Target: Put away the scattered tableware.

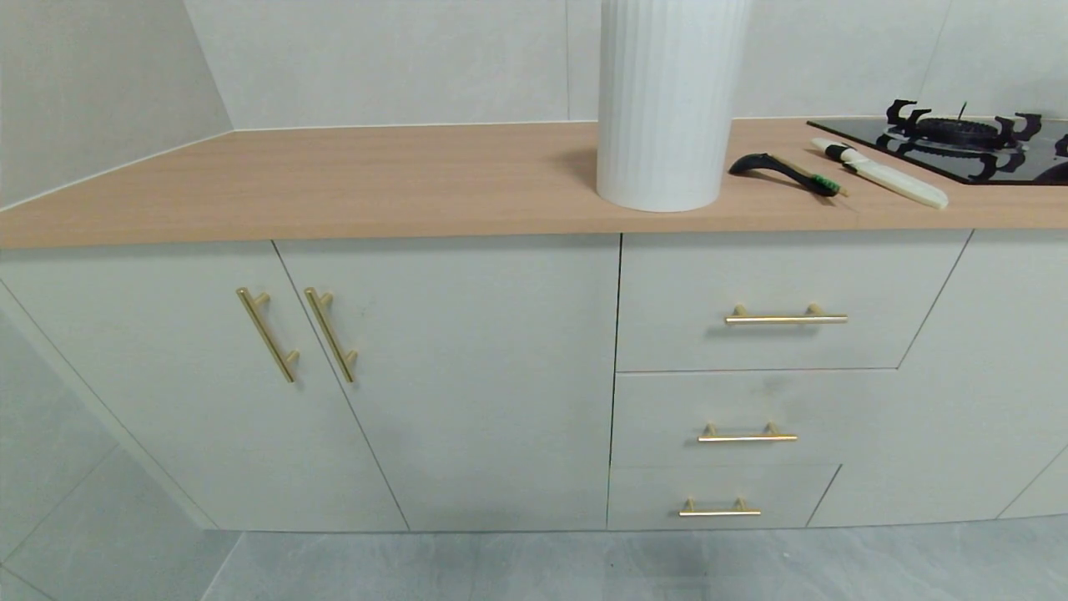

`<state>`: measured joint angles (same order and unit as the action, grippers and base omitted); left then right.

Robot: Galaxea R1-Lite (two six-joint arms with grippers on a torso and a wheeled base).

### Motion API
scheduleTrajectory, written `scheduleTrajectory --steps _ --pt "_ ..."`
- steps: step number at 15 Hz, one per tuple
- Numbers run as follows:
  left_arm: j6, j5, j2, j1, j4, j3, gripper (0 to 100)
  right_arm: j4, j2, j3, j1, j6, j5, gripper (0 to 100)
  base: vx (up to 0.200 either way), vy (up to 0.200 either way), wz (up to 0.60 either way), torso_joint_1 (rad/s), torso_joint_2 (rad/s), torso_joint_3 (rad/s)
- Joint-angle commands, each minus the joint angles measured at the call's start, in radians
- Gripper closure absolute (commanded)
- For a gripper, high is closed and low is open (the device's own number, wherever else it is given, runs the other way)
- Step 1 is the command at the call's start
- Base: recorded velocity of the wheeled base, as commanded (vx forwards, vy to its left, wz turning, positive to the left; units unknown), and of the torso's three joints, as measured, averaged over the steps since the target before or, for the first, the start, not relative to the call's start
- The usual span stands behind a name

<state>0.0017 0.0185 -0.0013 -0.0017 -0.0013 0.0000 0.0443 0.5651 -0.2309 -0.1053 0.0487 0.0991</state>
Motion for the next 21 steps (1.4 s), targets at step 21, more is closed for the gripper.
scheduleTrajectory --steps 21 --pt "0.000 0.000 0.001 0.000 0.000 0.000 0 -0.575 1.412 -0.444 -0.114 -0.004 -0.157 0 0.000 0.000 0.00 0.000 0.00 0.000"
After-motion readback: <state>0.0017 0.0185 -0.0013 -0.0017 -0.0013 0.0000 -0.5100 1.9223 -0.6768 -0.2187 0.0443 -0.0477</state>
